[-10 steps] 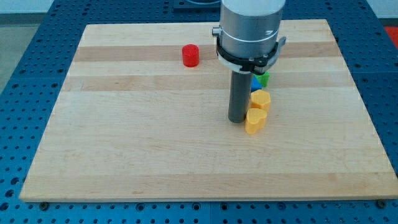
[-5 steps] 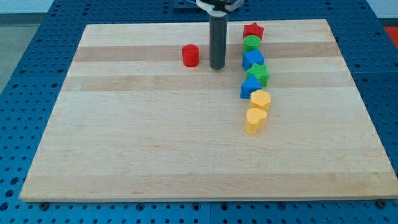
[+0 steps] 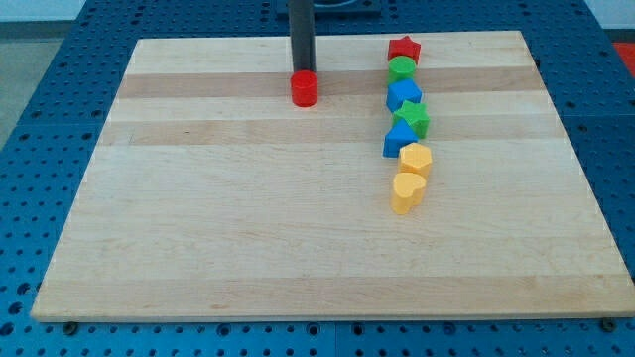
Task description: Slide red circle towards bottom center
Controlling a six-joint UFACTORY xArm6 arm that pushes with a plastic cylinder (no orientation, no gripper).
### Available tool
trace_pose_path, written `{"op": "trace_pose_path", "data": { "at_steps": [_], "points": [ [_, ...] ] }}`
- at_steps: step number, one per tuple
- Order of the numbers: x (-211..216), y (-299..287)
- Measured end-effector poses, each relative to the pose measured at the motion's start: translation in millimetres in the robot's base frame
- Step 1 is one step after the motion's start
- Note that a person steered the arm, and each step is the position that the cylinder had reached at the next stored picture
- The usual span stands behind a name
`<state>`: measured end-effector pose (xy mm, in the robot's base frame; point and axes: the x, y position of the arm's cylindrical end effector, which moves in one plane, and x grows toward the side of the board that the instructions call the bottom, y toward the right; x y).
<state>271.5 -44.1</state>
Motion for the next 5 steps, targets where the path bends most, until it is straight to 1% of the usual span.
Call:
{"op": "trace_pose_path", "data": {
  "at_steps": [2,3,5],
  "points": [
    [0.0,-0.3],
    [9.5,-0.3],
    [63.1,-0.4]
  ]
}}
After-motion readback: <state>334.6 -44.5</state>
